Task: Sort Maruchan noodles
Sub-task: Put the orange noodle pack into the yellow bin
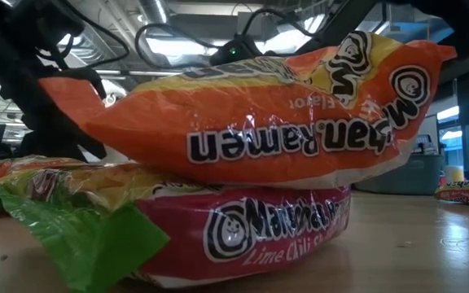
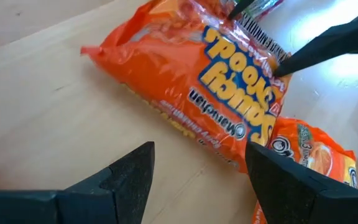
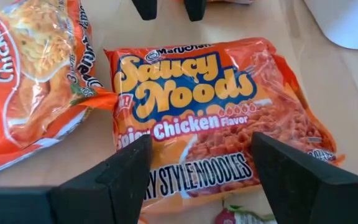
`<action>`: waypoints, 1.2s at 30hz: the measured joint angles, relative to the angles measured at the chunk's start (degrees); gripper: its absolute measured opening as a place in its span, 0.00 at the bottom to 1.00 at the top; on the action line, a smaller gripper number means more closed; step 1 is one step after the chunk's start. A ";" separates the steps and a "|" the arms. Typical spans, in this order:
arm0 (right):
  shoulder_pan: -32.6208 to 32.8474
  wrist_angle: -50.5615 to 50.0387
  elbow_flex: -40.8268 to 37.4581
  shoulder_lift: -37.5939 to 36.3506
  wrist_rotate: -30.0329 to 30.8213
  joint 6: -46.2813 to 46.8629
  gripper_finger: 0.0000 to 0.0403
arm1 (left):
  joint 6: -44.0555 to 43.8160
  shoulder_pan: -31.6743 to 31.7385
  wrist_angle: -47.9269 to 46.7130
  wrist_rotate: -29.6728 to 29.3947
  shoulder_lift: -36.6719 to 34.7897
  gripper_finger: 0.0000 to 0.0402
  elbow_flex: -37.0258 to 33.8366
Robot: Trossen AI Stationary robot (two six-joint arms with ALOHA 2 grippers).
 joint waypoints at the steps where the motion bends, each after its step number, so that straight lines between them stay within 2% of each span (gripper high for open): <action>1: 0.00 0.02 -0.02 0.14 -0.08 0.15 0.64 | 0.02 -0.09 0.05 -0.39 0.00 0.61 0.00; 8: 0.00 0.12 0.00 0.40 -0.09 1.17 0.64 | -0.23 -0.16 0.05 -2.03 0.00 0.61 0.00; 16: 0.00 1.08 -0.12 0.56 -0.04 1.29 0.64 | -10.11 0.52 -0.44 -3.39 1.11 0.64 0.02; 22: 0.00 1.32 -0.15 0.60 -0.02 1.29 0.64 | -16.64 -0.03 0.46 -2.76 4.31 0.67 0.04; 27: 0.00 1.67 -0.18 0.64 -0.03 1.26 0.64 | -16.78 -0.13 5.08 -5.52 8.03 0.66 0.04; 36: 0.00 3.22 -0.30 0.75 0.00 1.23 0.64 | -16.96 0.21 9.09 -6.10 15.05 0.66 0.20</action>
